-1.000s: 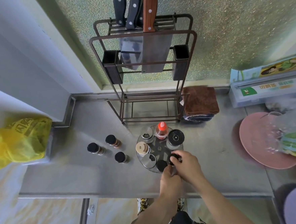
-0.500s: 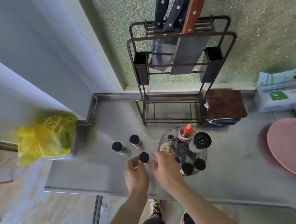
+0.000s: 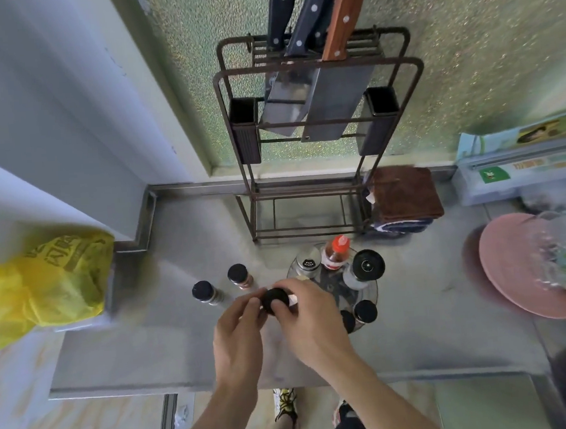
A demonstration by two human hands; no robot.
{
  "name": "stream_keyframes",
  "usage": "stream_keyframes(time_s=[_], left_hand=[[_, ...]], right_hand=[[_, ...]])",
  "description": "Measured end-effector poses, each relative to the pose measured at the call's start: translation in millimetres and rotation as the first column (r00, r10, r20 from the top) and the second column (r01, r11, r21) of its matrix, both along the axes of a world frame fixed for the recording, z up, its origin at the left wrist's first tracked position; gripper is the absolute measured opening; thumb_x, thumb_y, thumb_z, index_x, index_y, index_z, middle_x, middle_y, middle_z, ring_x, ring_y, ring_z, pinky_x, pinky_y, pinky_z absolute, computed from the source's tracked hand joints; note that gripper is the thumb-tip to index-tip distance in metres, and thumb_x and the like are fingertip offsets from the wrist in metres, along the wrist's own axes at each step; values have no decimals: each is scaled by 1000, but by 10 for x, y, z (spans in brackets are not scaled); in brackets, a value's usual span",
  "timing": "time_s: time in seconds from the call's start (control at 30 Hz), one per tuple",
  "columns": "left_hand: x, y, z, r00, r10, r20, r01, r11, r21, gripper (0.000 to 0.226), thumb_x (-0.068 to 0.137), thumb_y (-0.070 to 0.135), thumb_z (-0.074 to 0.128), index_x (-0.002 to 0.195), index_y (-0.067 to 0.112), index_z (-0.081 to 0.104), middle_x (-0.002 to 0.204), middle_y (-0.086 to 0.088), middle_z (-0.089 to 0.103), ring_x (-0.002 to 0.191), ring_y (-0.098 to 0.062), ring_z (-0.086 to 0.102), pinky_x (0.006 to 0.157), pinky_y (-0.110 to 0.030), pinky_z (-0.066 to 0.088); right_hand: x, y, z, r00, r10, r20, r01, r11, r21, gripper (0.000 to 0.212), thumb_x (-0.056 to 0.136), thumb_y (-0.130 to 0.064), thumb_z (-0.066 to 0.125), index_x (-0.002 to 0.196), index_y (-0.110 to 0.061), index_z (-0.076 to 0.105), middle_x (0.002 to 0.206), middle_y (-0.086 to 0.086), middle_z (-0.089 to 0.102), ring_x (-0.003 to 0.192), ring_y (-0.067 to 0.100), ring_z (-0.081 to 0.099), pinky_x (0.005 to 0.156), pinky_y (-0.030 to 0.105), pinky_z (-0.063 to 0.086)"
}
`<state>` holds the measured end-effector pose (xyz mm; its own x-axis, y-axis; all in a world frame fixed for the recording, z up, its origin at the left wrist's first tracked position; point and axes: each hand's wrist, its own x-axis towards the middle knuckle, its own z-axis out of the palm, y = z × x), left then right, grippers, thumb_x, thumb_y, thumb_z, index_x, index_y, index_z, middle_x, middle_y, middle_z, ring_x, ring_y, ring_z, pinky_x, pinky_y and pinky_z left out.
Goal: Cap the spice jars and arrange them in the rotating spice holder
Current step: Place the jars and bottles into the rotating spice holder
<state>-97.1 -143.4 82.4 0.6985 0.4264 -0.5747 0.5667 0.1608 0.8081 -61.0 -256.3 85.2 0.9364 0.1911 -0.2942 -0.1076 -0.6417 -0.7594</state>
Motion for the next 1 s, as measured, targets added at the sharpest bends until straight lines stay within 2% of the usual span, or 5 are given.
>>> stream_keyframes(time_s=[0.13,0.4,0.67,0.9,1.0], left_hand=[[219,-388,357,944,-297,142,300,954,3,28,97,30,52,99,38,78,102,13,78,100,-6,72,95,-34,54],[644,-1167,201,699,-713,63,697,698,166,33,89,35,42,97,48,71,95,22,72,90,12,60,77,-16,47],[749,-1229,38,705,-709,22,697,698,165,42,83,25,41,102,37,77,109,19,75,112,-4,65,104,-33,50],[720,-1240,-192,720,-693,34,681,715,159,42,80,19,40,100,30,76,111,5,76,114,-16,67,107,-45,50],[699,-1259,-306,699,-715,-20,698,676,234,42,89,9,40,112,29,69,117,10,71,118,-13,64,99,-29,51]], right_hand=[[58,-728,431,987,-160,6,159,984,82,25,92,-24,69,114,-36,70,101,-20,74,89,-3,70,84,20,57],[255,-1670,278,901,-409,-142,428,892,145,33,90,-4,68,85,-36,76,89,-4,79,71,20,78,86,52,60],[345,-1863,142,909,-387,-154,411,895,176,27,89,-10,69,88,-35,77,85,-12,78,71,13,78,77,30,63],[356,-1839,-21,911,-364,-195,396,903,167,24,90,-13,68,87,-35,76,86,-14,78,70,12,78,89,47,59],[454,-1886,-63,910,-376,-174,404,899,171,22,90,-15,68,91,-35,76,90,-12,78,72,12,78,88,47,60]])
